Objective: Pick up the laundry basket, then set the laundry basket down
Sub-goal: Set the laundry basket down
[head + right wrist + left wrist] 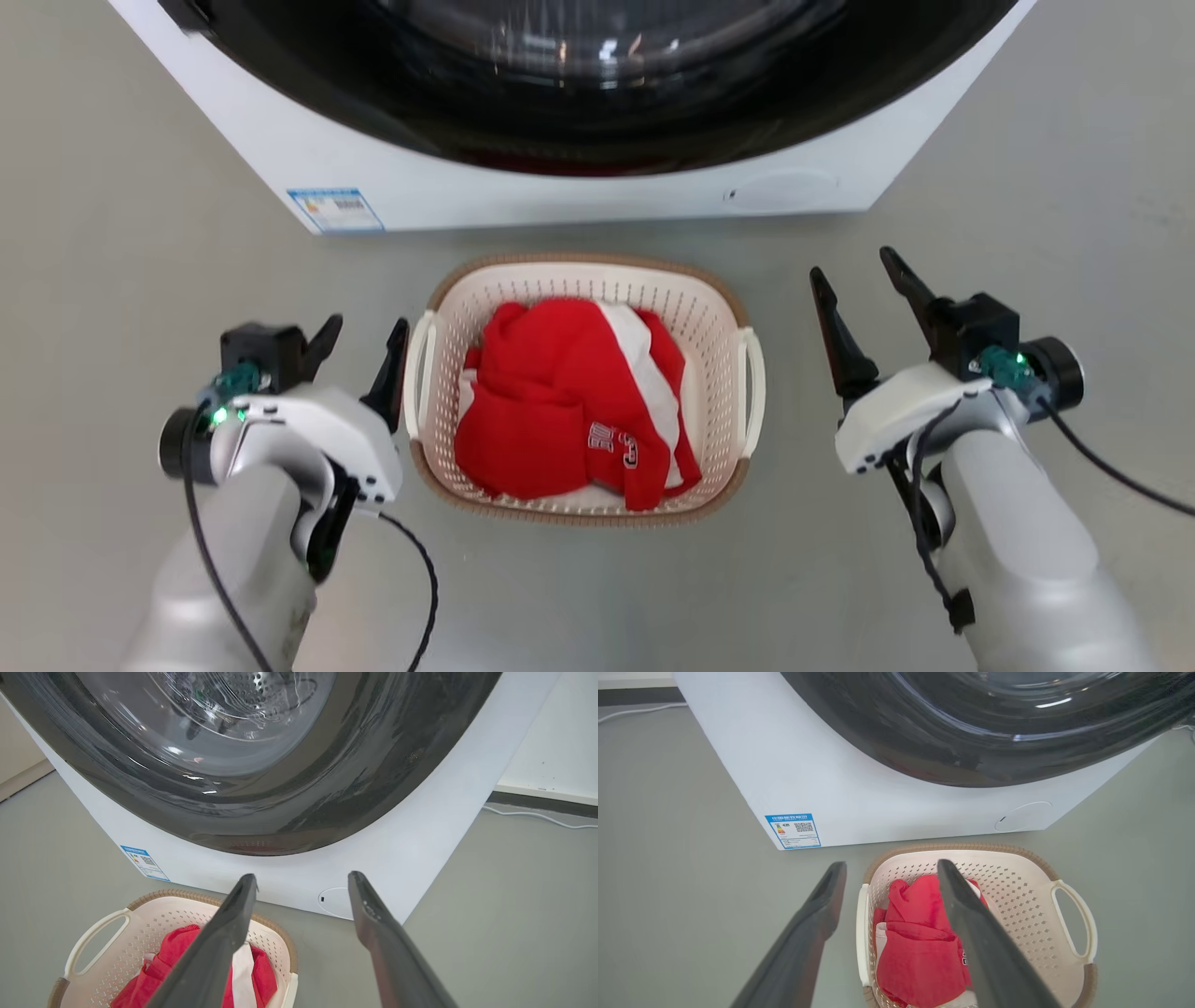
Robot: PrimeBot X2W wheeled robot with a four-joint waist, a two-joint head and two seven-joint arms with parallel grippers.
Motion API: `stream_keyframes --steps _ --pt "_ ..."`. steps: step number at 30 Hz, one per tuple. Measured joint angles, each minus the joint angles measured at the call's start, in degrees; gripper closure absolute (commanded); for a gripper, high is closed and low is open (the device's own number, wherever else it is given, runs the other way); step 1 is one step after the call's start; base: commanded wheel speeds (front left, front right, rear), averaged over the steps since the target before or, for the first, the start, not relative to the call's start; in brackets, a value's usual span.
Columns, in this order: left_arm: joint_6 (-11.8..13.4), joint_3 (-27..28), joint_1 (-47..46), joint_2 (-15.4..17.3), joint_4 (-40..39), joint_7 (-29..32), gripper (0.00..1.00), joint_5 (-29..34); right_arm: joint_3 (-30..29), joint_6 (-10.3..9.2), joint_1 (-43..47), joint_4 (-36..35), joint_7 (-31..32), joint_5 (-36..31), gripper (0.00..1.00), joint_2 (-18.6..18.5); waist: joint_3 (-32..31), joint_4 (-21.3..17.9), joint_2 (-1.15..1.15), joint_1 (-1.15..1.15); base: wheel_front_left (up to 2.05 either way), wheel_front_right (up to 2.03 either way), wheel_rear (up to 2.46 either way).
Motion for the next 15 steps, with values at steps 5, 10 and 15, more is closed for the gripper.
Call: stream_keyframes --steps 5,10,15 --pt "0.0 4.2 5.8 0.0 -3.9 0.0 0.0 1.5 -0.6 0.0 4.3 -3.0 0.0 -0.5 0.0 0.0 -4.2 -0.2 0.0 0.0 0.0 0.0 0.0" --pt "0.0 8.2 11.6 -0.1 -8.1 0.0 0.0 3.8 -1.1 0.0 8.6 -6.3 0.0 -1.0 0.0 0.2 -8.2 -0.4 0.0 0.0 0.0 0.0 0.0" --pt "-0.4 11.7 17.3 -0.3 -12.5 0.0 0.0 5.2 -2.3 0.0 12.9 -9.5 0.0 -1.8 0.0 0.3 -11.7 -0.4 0.0 0.0 0.0 0.0 0.0"
